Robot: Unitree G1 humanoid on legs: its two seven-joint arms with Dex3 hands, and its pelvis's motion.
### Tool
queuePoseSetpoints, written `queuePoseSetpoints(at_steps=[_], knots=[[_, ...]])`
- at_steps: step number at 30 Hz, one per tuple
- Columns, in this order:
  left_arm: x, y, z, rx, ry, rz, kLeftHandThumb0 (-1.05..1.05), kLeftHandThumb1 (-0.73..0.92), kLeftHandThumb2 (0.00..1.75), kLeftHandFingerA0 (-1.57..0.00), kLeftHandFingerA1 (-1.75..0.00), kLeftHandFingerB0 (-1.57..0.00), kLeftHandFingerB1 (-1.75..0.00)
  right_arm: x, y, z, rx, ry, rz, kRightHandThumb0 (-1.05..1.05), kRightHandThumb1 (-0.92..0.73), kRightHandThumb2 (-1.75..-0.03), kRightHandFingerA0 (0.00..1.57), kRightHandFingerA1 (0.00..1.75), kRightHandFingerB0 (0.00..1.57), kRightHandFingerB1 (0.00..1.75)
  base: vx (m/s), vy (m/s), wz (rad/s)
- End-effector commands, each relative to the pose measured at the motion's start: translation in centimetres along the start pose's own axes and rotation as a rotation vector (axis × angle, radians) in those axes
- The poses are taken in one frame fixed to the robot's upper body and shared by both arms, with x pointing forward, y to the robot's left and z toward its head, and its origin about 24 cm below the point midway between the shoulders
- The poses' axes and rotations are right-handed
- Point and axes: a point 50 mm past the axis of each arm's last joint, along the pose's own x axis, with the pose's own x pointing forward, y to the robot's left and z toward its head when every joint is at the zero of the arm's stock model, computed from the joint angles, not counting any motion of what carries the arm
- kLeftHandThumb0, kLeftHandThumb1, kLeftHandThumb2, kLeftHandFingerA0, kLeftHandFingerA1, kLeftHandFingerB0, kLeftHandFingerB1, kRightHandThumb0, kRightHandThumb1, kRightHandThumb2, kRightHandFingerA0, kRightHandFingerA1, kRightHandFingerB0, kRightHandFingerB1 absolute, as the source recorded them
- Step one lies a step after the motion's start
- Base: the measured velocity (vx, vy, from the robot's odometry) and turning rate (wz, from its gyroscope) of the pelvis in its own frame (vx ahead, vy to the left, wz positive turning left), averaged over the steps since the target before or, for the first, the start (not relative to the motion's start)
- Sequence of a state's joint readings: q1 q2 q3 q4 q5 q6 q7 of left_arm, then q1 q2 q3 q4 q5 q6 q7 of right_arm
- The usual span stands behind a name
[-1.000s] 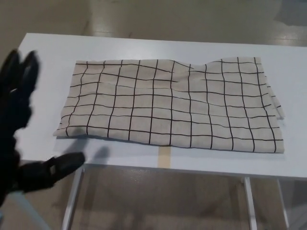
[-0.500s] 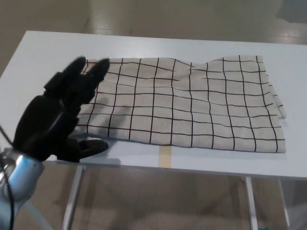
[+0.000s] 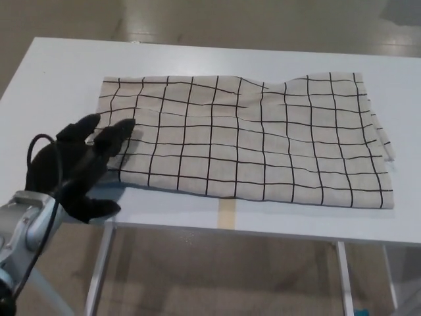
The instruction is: Use the left hand to fold a white towel with checkered patterns in half.
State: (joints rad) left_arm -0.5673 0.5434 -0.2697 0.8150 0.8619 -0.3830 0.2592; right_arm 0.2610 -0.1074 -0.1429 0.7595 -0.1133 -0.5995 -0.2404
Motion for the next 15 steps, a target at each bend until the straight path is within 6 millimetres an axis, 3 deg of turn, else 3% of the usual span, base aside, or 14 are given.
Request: queuePoseSetpoints(at_steps=[1,12,15], knots=[[0.2,-0.8,-1.0,0.121,0.078,0.051,-0.48,0.32,0.69,0.00,-0.10,0.00,-0.20,-0.2,-0.4,0.1,-0.025,-0.029,-0.019,-0.34,-0.76,-0.63,0.37,0.52,0.34,0.38,0.00,0.000,0.00],[1.2,-2.0,1.0,0.160,0.042,0.070,-0.46,0.31,0.69,0.00,-0.15,0.00,-0.24,-0.1,0.0,0.4,0.004,-0.043,-0.017,-0.35,-0.75,-0.62,0.37,0.53,0.35,0.39,0.00,0.000,0.00],[1.5,-2.5,1.7,0.177,0.020,0.036,-0.44,0.34,0.75,0.00,-0.28,0.00,-0.32,-0.1,0.4,0.5,0.011,-0.048,-0.013,-0.34,-0.75,-0.62,0.39,0.56,0.35,0.39,0.00,0.000,0.00]])
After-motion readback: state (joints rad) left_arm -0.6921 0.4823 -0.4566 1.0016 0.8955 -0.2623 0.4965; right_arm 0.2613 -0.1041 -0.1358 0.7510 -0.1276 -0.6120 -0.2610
